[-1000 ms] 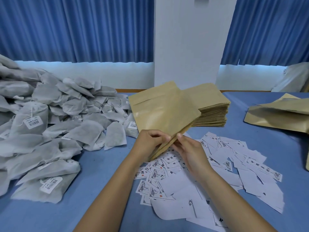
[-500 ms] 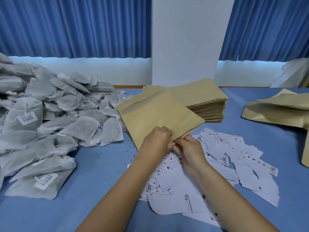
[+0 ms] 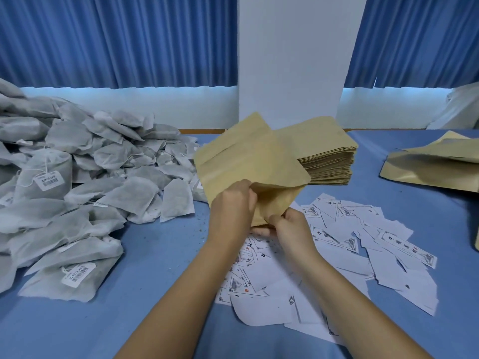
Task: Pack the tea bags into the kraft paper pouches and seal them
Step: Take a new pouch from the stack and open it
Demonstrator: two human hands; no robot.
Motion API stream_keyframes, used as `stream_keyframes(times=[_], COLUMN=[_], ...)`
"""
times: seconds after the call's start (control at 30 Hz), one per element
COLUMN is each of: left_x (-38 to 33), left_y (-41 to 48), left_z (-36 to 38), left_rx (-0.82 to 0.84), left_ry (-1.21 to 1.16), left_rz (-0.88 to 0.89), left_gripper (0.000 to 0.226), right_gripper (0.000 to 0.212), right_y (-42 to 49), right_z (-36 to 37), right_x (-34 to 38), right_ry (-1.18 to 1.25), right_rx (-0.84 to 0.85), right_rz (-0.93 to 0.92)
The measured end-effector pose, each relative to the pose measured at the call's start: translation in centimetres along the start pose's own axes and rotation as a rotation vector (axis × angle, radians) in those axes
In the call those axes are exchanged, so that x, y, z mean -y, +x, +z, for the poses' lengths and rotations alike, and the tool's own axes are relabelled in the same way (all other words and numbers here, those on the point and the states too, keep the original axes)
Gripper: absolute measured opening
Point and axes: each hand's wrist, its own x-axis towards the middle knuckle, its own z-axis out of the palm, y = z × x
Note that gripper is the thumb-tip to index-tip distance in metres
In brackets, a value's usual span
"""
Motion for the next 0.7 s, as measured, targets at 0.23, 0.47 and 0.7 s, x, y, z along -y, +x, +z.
stream_keyframes(times=[0.23, 0.47, 0.7], left_x=[-1.2, -1.6, -0.2], left_y=[-1.2, -0.8, -0.3], left_z=[0.7, -0.7, -1.6], left_rx=[0.288, -0.227, -0.327], left_ry=[0.238, -0.087, -0.145], left_rz=[0.254, 0.501, 0.658], left_gripper=[0.044, 0.054, 0.03], right_gripper=[0.02, 0.037, 0.027], right_y=[0.6, 0.8, 0.5], right_z=[-0.8, -1.0, -1.3], right_x=[0.6, 0.7, 1.3], right_ry=[-0.079, 0.192, 0.367], right_rx=[-0.068, -0.09, -0.201], right_rz=[0.037, 0.213, 0.175])
